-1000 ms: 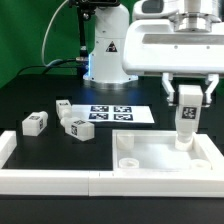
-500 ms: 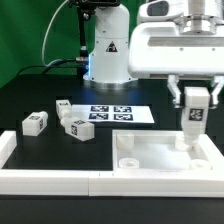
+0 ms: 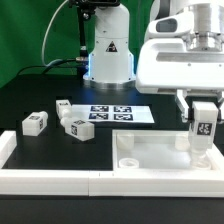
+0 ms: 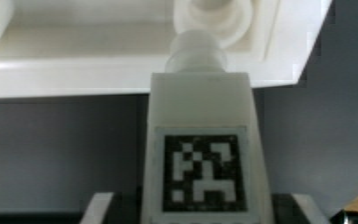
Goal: Assemble one leg
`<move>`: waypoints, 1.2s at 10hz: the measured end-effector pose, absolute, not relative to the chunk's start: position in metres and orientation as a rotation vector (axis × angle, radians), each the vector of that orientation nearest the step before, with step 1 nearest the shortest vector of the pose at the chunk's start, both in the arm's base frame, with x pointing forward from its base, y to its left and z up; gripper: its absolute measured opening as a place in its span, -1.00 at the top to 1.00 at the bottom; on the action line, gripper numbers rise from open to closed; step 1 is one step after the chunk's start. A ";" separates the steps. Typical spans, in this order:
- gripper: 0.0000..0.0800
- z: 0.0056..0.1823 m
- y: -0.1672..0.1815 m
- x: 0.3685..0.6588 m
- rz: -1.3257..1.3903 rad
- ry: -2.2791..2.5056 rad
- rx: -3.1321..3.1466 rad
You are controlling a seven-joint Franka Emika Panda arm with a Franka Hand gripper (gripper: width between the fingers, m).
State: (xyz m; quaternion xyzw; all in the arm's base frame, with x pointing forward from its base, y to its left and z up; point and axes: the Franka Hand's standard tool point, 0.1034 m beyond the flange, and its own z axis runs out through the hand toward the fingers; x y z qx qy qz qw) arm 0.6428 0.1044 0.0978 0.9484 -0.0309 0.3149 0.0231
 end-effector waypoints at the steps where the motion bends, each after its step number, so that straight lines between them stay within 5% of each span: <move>1: 0.28 0.094 0.104 0.642 0.967 -0.098 2.937; 12: 0.28 0.078 0.114 0.634 1.027 -0.143 2.921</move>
Offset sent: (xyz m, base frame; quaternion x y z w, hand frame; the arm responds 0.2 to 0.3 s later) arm -0.0052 0.0090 -0.0068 -0.0117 0.0036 0.0109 0.9999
